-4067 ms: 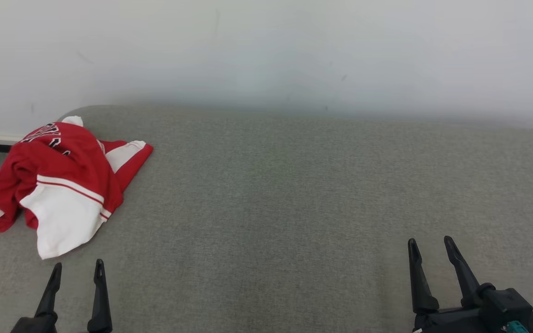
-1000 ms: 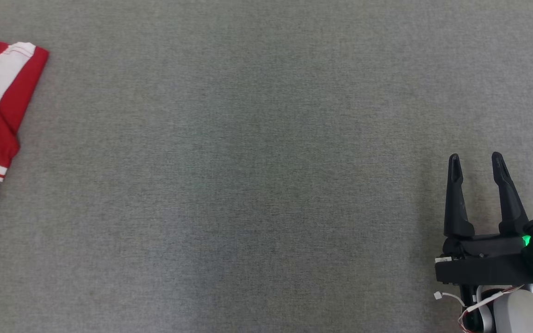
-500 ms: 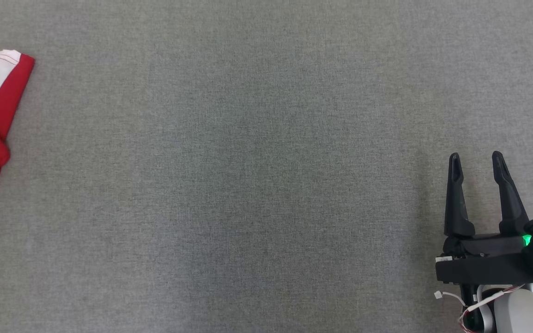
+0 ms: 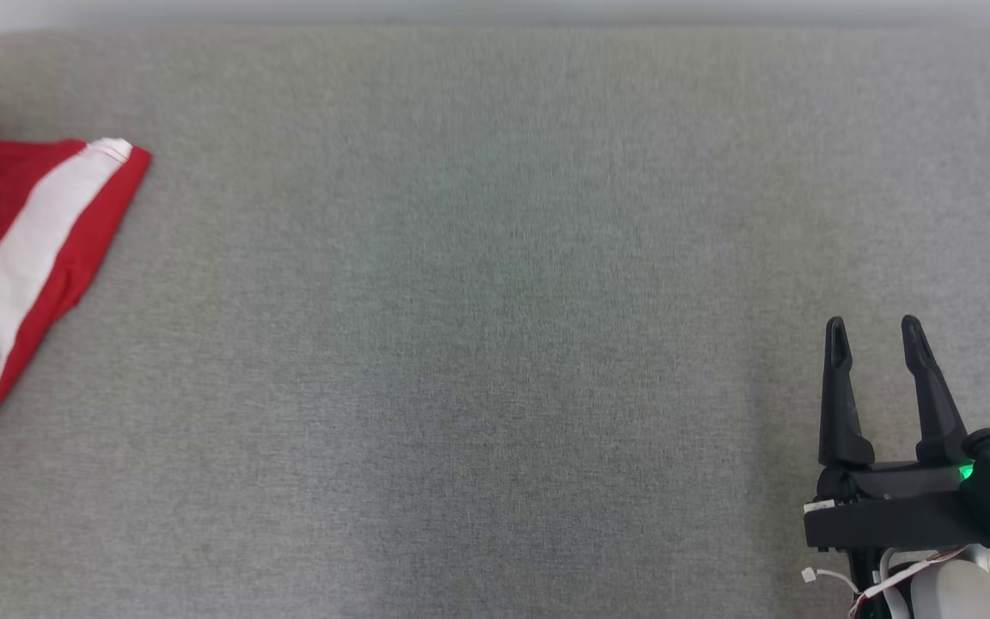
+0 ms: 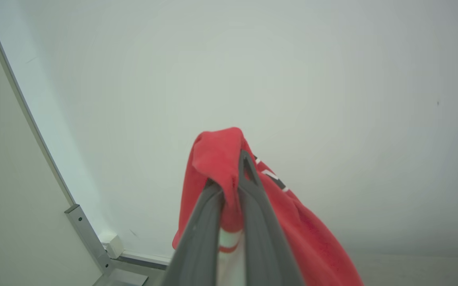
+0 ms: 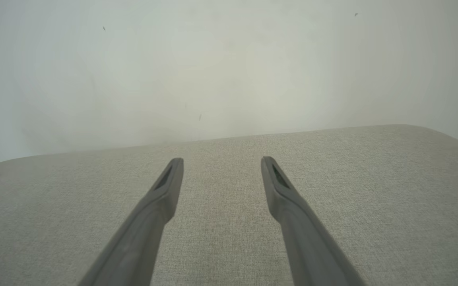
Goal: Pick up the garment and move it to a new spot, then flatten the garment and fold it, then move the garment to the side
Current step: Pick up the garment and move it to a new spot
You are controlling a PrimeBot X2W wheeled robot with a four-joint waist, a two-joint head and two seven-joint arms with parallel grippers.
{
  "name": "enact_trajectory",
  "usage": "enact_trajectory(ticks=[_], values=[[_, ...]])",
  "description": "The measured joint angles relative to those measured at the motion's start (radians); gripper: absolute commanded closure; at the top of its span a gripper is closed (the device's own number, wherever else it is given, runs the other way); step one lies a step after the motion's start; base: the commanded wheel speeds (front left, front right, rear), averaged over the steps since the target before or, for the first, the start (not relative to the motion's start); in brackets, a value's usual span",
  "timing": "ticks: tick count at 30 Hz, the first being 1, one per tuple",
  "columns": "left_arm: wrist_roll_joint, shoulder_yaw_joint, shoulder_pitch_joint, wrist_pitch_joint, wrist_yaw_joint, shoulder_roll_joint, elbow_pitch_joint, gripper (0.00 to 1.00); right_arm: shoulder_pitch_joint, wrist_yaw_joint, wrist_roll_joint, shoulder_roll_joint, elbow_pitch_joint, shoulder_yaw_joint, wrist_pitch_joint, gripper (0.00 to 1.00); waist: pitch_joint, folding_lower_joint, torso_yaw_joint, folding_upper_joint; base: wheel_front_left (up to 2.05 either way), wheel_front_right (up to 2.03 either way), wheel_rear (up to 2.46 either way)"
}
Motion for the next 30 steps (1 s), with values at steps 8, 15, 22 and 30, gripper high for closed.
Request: enact_trajectory(ticks=[8,15,22,30], values=[[0.005,-0.101,-0.096,0.027,0.0,-0.019,-0.246,1.0,0.021,0.0,0.044,0.0,0.02,0.018,0.0,0.0,-0.067,-0.0001,-0.014,0.0,0.0,0.0,0.0],[0.005,-0.196,-0.146,0.109,0.0,-0.12,-0.444,1.0,0.035,0.0,0.082,0.0,0.032,0.046,0.0,0.0,-0.089,0.0,-0.082,0.0,0.0,0.0,0.0],[-0.007,-0.274,-0.162,0.162,0.01,-0.245,-0.546,1.0,0.041,0.0,0.097,0.0,0.033,0.061,0.0,0.0,-0.103,0.0,-0.163,0.0,0.0,0.0,0.0],[-0.036,-0.391,-0.148,0.178,0.02,-0.422,-0.567,1.0,0.053,0.0,0.101,0.0,0.025,0.058,0.0,0.0,-0.113,0.0001,-0.282,0.0,0.0,0.0,0.0]])
